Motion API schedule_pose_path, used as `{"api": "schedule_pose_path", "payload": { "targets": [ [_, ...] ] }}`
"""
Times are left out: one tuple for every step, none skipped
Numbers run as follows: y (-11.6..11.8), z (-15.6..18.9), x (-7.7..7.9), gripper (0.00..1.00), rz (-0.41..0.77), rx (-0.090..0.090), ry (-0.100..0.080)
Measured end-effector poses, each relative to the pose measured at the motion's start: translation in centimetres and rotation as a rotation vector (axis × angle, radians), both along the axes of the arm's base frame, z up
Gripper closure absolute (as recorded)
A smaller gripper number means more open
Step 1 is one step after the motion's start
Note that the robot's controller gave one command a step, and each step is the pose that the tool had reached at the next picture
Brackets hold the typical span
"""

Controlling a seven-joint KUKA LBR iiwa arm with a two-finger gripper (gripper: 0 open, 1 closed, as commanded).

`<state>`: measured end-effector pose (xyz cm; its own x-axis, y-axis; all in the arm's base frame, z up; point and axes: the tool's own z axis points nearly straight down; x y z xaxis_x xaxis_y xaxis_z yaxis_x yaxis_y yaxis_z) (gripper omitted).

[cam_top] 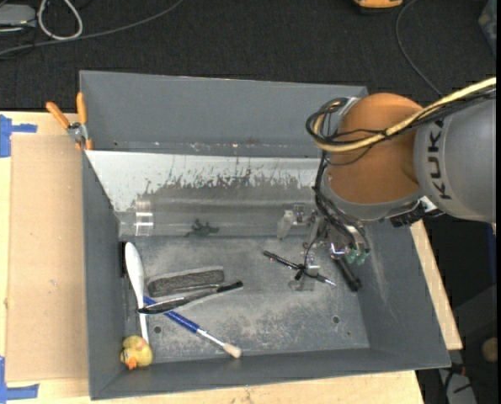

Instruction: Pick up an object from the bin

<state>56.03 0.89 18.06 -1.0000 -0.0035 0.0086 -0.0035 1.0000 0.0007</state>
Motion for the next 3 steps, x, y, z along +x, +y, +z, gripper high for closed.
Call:
{"api": "schedule_pose_path", "payload": {
  "targets": [
    [0.0,0.4,0.2,0.00,0.000,0.000,-0.007],
    [-5.4,-7.8,2.0,0.00,-0.043,0.001,-0.010],
    [-7.4,-11.2,3.6,0.00,-0.082,0.001,-0.014]
  ]
}}
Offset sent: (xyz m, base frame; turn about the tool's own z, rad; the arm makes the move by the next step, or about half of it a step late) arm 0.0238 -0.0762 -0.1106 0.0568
